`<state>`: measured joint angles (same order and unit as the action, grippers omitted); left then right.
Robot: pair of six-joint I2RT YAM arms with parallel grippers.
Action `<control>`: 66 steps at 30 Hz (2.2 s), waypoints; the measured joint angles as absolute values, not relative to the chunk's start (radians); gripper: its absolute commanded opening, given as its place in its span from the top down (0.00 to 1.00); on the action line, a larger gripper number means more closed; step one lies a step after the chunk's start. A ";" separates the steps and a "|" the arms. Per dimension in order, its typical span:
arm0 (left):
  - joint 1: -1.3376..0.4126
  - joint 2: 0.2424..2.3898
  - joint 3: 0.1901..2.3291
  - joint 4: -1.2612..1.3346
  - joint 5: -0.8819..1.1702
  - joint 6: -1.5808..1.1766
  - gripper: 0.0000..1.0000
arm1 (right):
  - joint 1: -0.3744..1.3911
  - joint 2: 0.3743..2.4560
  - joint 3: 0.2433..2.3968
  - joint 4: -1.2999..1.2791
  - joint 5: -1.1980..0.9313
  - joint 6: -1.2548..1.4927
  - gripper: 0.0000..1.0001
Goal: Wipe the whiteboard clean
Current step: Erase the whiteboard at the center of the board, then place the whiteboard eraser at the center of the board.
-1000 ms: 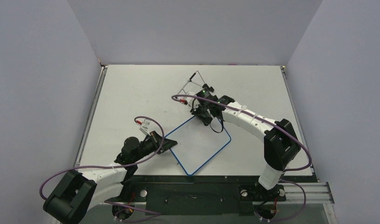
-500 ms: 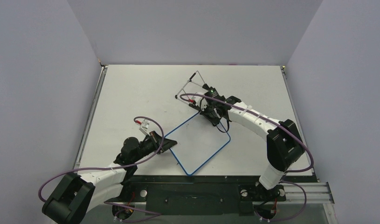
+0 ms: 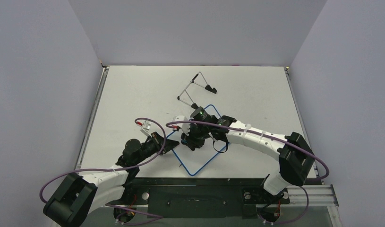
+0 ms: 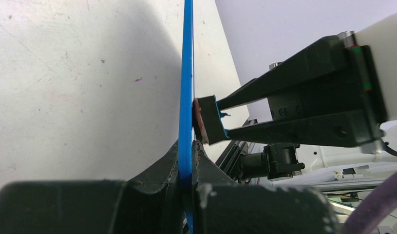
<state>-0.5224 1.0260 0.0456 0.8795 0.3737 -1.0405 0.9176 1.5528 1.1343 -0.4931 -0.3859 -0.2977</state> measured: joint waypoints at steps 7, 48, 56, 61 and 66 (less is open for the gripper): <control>-0.523 1.004 0.046 0.887 0.337 -1.034 1.00 | 0.772 1.551 1.111 -0.357 -0.435 -0.171 1.00; -0.528 0.758 0.223 0.541 0.252 -0.824 1.00 | 0.009 1.333 1.081 -0.516 -0.606 -0.233 1.00; -0.514 0.720 0.314 0.423 0.228 -0.740 1.00 | 0.007 1.427 1.081 -0.564 -0.462 -0.273 1.00; -0.501 0.704 0.357 0.361 0.214 -0.696 1.00 | 0.007 1.471 1.082 -0.566 -0.397 -0.287 1.00; -0.493 0.695 0.383 0.331 0.209 -0.672 1.00 | 0.007 1.546 1.088 -0.580 -0.334 -0.301 0.97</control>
<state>-0.4931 0.6952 0.3828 0.3305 0.2092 -0.6720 0.0071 1.5463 1.0882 -0.5797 -0.3340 -0.3008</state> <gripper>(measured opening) 0.028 0.197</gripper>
